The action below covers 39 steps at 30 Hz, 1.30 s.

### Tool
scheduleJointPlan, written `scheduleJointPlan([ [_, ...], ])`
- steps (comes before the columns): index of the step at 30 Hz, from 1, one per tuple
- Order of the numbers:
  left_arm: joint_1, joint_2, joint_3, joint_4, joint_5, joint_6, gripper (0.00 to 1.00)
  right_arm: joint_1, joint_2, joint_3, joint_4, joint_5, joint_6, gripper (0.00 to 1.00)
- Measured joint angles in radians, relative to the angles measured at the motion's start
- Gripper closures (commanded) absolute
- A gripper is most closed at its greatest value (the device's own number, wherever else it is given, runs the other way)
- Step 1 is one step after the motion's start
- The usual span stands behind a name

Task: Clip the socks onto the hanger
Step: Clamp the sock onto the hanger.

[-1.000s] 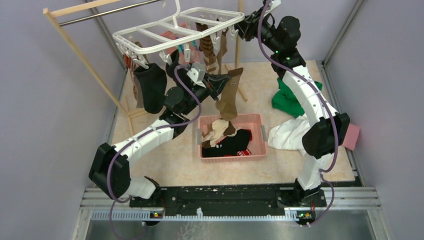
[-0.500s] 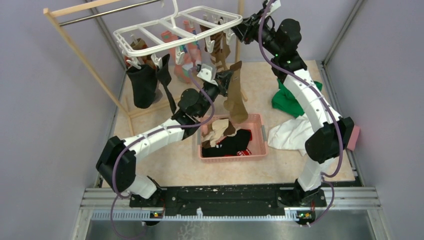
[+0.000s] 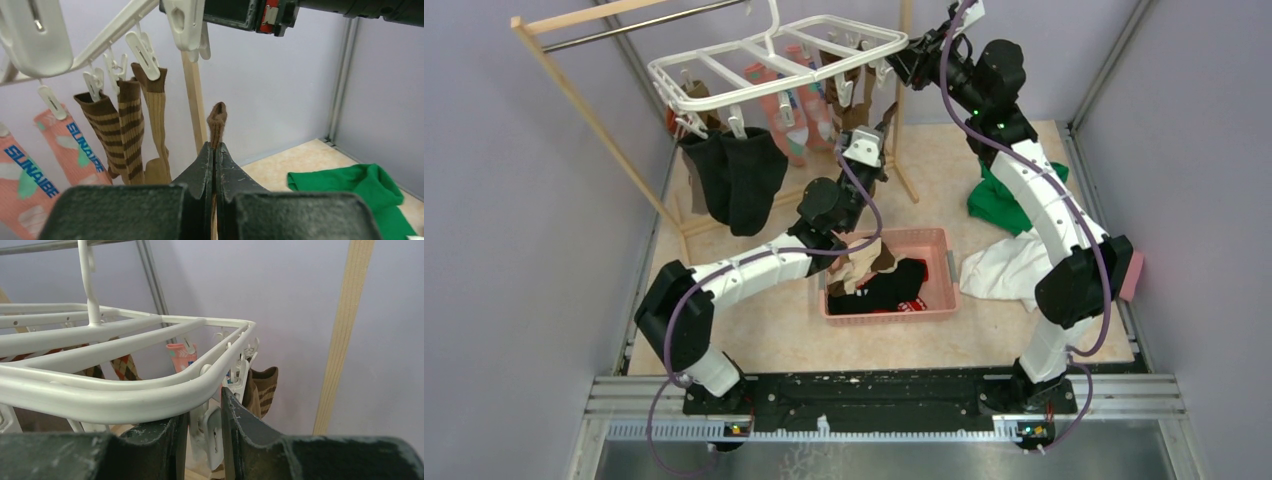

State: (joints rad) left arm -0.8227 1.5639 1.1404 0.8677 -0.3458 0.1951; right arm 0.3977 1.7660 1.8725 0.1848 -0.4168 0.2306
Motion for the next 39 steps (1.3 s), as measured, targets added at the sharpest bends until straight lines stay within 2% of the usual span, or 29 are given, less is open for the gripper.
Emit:
scheduleJointPlan([
  [16, -0.042, 0.181, 0.103, 0.267, -0.182, 0.296, 1.00, 0.003, 0.000, 0.000, -0.014, 0.010, 0.002, 0.87],
  [27, -0.093, 0.347, 0.148, 0.518, -0.203, 0.720, 1.00, 0.006, -0.009, -0.001, -0.014, 0.009, 0.007, 0.87],
  [31, -0.093, 0.378, 0.170, 0.553, -0.216, 0.816, 1.00, 0.006, -0.011, -0.001, -0.014, 0.008, 0.008, 0.87],
  [39, -0.093, 0.485, 0.332, 0.615, -0.280, 1.019, 1.00, 0.006, -0.011, -0.001, -0.019, 0.006, 0.008, 0.87],
])
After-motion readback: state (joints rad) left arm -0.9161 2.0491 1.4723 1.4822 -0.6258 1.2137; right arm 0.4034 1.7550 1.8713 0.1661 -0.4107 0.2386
